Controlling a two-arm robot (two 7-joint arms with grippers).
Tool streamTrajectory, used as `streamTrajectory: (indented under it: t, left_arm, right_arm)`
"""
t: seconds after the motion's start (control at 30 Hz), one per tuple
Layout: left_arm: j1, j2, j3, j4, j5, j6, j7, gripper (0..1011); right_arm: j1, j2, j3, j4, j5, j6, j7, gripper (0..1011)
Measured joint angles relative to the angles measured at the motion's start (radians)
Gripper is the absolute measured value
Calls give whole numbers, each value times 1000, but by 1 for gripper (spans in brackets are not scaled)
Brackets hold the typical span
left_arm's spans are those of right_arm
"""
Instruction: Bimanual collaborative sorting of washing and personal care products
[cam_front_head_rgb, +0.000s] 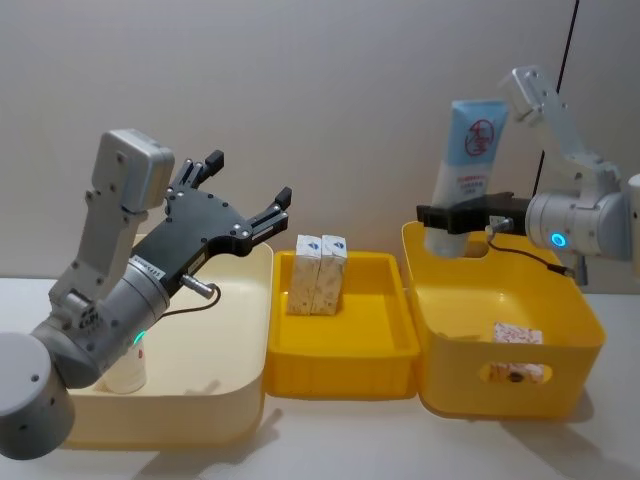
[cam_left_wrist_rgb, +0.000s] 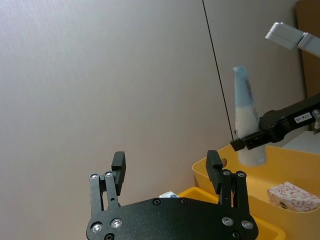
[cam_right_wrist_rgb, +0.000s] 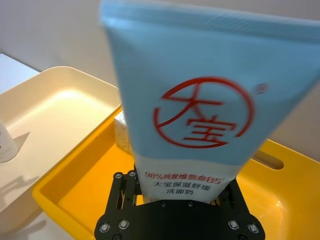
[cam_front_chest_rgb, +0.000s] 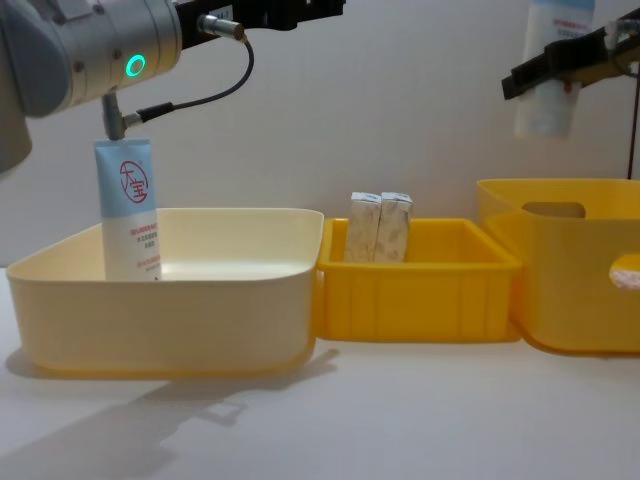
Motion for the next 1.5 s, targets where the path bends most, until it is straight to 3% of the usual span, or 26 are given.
streamTrajectory:
  t: [0.33,0.43,0.5,0.8,1.2,1.5]
  left_arm:
    - [0,0,0,0,0,0,0,999]
    - [0,0,0,0,0,0,0,1000]
    - [0,0,0,0,0,0,0,1000]
    - [0,0,0,0,0,0,0,999]
    - [0,0,0,0,0,0,0,1000]
    - [0,0,0,0,0,0,0,999]
  right_arm:
    - [5,-6,-1,14,12,22,11,898]
    - [6,-7,-1,16,14,24,12,958]
    - [6,-8,-1,18,14,27,14,937]
    - [7,-10,-1,21,17,32,17,688]
    - [8,-11,-1,23,19,36,18,262]
    - [8,-11,-1,24,20,36,19,30]
